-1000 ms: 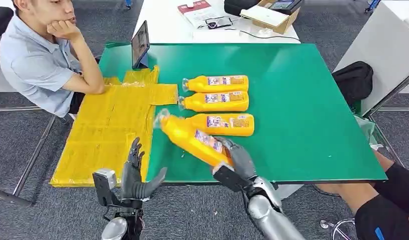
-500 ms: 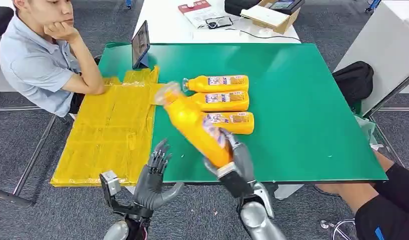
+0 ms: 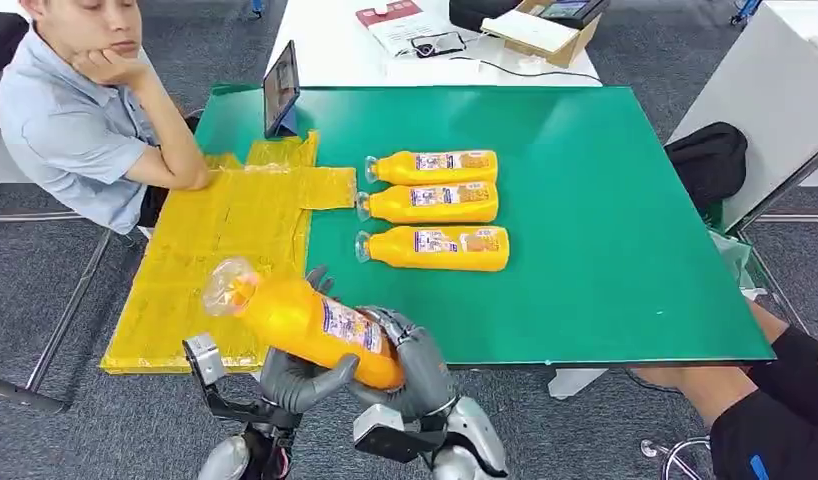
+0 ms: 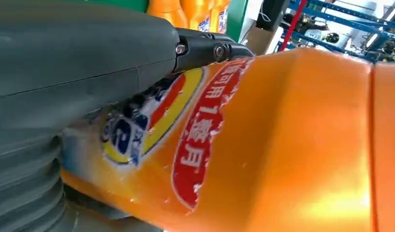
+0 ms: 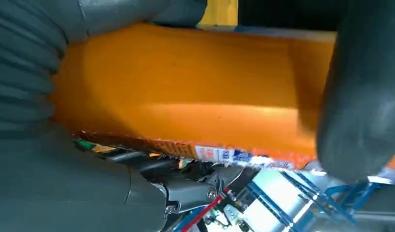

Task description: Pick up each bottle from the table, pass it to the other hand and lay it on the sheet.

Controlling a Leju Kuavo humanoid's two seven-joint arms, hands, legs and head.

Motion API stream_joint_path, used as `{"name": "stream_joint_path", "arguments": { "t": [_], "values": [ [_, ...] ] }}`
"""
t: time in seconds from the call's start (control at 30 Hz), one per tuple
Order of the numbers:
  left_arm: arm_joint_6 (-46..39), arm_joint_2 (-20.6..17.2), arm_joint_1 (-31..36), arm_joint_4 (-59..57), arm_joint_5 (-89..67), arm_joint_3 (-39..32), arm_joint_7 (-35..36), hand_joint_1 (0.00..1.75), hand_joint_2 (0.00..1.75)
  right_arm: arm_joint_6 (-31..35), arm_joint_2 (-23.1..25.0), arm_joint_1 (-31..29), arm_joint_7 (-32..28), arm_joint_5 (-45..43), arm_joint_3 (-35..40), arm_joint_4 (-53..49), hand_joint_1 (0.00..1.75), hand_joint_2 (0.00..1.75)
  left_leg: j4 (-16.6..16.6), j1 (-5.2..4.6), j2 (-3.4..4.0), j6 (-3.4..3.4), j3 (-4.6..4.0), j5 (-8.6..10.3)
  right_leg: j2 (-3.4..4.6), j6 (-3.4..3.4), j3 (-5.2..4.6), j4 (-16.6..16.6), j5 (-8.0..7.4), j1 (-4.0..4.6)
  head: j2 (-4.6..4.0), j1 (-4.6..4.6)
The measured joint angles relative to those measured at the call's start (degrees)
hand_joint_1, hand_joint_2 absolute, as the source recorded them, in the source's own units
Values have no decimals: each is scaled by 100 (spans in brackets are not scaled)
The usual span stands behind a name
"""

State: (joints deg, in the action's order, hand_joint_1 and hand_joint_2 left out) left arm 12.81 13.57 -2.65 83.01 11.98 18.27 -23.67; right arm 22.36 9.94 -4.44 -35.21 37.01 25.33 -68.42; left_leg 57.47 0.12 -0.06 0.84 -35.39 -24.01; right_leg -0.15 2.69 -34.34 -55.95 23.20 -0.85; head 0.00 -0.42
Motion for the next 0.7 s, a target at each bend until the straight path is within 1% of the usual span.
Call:
{"name": "stream_joint_path", "arguments": {
  "t": [0.3,0.7],
  "values": [
    [4,-90,9,13,-114,2,103,0,175,2,-26,-154,59,0,162,335,175,175,1,0,2,0,1,1,0,0,-1,0,-1,0,0,0],
    [4,-127,11,13,-118,2,107,0,175,2,-31,-198,66,11,214,435,175,175,0,0,2,0,0,0,0,0,-4,0,0,0,0,0]
  ]
}}
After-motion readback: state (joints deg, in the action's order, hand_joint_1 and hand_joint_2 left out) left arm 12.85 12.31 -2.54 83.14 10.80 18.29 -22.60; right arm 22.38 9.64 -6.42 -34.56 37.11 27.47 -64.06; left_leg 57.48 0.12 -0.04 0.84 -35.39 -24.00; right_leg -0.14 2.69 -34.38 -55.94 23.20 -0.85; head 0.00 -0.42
